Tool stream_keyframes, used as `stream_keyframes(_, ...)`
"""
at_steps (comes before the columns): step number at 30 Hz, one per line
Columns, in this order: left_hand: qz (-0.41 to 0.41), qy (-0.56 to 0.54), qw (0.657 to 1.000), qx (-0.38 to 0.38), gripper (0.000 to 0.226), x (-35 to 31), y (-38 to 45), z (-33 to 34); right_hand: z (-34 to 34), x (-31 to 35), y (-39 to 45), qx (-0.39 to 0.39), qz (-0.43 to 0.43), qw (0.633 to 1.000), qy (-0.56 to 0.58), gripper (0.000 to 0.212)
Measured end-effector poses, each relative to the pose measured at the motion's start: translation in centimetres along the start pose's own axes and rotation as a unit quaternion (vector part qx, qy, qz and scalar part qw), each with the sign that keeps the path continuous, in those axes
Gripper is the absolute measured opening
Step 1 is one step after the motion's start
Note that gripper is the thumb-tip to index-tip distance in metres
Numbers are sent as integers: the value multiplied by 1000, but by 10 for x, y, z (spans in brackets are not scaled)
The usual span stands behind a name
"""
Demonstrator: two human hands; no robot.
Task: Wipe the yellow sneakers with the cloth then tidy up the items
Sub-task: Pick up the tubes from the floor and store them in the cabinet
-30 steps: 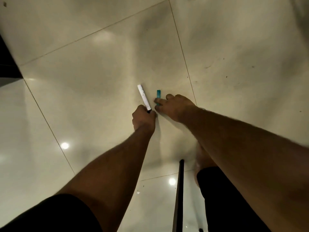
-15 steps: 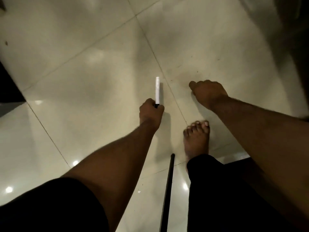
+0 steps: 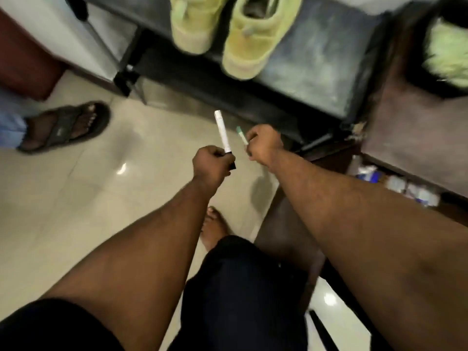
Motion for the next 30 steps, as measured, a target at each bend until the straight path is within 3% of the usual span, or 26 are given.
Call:
stream_keyframes(5, 82, 70, 989, 99, 8, -76, -77, 40, -107, -40, -69, -92, 23, 986, 137, 26)
stream_keyframes(10, 160, 154, 964, 148, 8, -130, -175, 83, -196, -95, -166, -165, 18, 973, 160, 27)
stream_keyframes(16, 183, 240, 932, 203, 8, -122, -271, 167, -285, -178, -250, -161, 25, 973, 164, 13)
stream_keyframes(22, 187, 359, 881, 244, 8, -75, -295, 257, -303, -293, -267, -127, 63, 966, 217, 17)
stream_keyframes(30, 116, 454, 834, 290, 14, -21, -255, 411, -258, -448, -220, -205, 209, 865, 407, 22)
Point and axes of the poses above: each hand's wrist, its own y-axis towards the middle knuckle, its own z-axis out of the palm, x = y × z, the point moved 6 cm from there along y, towards the middle knuckle
